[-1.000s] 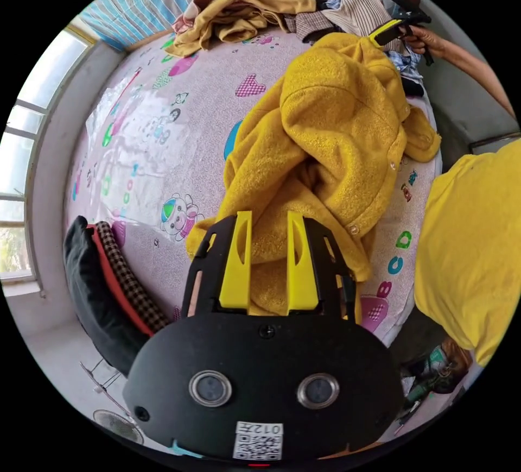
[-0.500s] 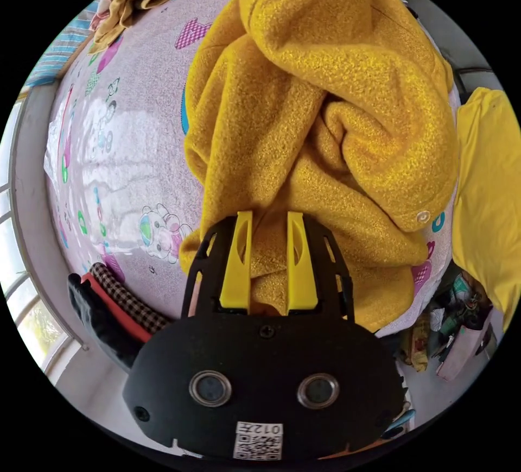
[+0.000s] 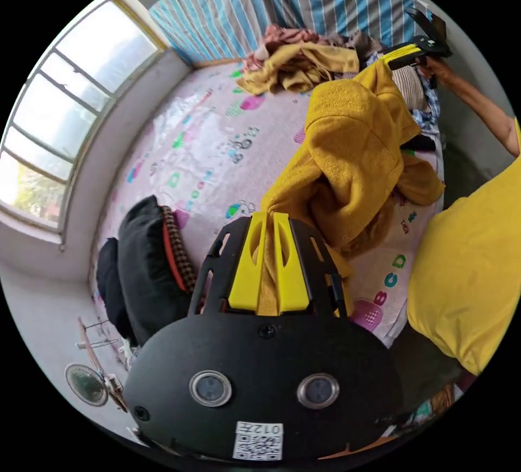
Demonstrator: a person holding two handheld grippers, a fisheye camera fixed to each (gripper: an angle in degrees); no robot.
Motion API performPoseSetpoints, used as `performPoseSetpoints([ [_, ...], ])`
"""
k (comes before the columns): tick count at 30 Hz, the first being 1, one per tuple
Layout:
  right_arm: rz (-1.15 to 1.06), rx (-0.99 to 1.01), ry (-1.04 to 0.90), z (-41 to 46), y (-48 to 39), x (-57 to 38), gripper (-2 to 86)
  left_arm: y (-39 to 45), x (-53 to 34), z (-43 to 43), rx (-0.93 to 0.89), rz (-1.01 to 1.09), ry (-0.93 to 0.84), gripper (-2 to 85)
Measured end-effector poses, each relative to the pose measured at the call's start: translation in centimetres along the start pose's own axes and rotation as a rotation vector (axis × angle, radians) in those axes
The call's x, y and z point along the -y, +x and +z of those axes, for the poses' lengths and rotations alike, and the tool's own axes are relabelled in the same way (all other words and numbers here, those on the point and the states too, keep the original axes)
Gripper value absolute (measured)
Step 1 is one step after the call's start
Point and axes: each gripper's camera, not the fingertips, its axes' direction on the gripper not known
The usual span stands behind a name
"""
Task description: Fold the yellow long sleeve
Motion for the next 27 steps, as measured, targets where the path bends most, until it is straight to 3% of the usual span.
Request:
performPoseSetpoints([
  [5, -0.093, -0.081, 0.338, -13.4, -4.9, 3.2, 1.3, -4.2, -8.5, -15.9, 0.239, -0.305, 0.328, 0.1],
  [11, -0.196, -0.174, 0.752, -27.9, -10.9, 3.0, 1.4, -2.4, -16.3, -31.8, 0.490, -0.413, 0.701, 0.2],
  [13, -0.214, -0.197, 0.789, -30.1, -12.5, 3.3, 1.4, -1.7, -17.4, -34.7, 0.541, -0.423, 0.756, 0.2],
  [19, -0.237, -0.280, 0.826, -33.3, -16.3, 1.2, 1.7, 2.2, -19.3, -40.2, 0.707, -0.360, 0.749, 0.0],
  [27, -0.172, -0.228, 0.888, -33.6, -15.9, -4.9, 1.8, 4.2, -22.9, -41.3, 0.629, -0.353, 0.742, -0.1],
])
